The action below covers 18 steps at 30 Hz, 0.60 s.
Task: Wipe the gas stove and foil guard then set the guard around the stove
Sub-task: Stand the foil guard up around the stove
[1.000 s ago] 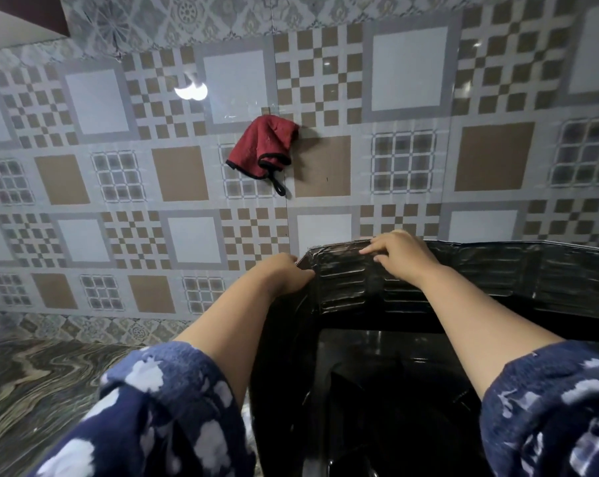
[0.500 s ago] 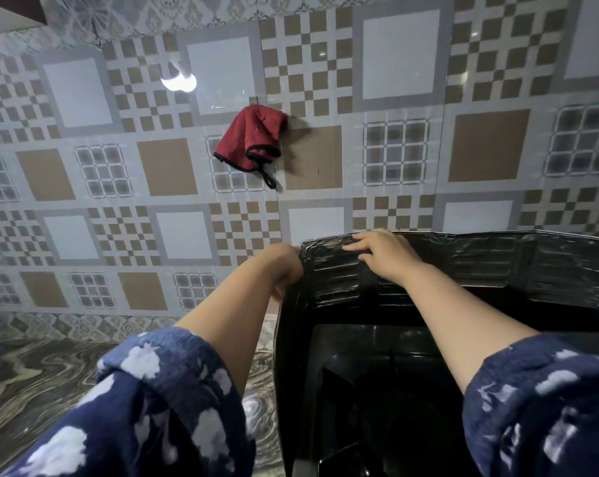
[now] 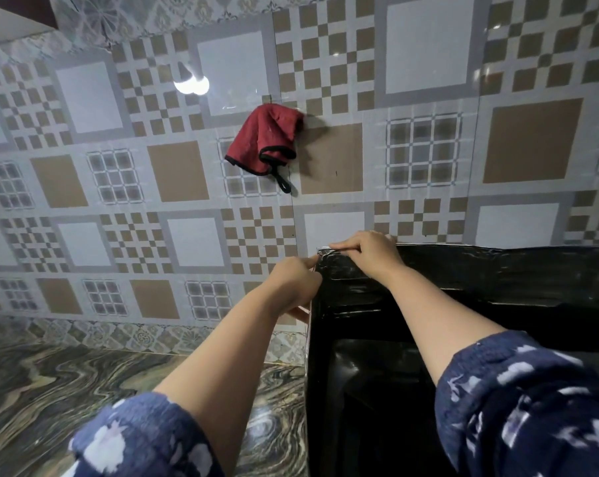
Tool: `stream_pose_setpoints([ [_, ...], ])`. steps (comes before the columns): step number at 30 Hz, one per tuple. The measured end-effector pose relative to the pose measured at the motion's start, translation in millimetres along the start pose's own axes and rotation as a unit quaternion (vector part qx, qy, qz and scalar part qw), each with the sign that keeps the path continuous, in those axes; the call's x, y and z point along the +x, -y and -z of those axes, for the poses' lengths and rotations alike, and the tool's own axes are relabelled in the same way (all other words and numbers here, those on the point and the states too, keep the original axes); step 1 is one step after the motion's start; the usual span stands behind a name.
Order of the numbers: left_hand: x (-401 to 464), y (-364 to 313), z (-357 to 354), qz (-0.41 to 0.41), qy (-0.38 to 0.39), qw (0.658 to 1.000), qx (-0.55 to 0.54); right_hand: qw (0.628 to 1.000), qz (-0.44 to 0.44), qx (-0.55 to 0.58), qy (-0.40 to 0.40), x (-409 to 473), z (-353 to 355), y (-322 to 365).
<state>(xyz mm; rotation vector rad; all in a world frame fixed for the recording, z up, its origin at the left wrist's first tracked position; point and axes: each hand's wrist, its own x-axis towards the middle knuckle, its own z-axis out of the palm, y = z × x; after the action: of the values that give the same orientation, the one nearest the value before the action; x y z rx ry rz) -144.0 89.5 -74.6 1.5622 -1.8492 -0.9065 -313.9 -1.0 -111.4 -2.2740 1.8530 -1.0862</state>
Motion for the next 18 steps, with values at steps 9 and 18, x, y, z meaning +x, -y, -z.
stream_pose_setpoints([
  [9,2,-12,4,0.007,0.016,1.000,-0.022,0.995,-0.020,0.086,0.043,17,6,-5],
  [18,1,0,-22,0.020,0.000,1.000,-0.014,0.998,-0.011,-0.047,0.034,7,1,0],
])
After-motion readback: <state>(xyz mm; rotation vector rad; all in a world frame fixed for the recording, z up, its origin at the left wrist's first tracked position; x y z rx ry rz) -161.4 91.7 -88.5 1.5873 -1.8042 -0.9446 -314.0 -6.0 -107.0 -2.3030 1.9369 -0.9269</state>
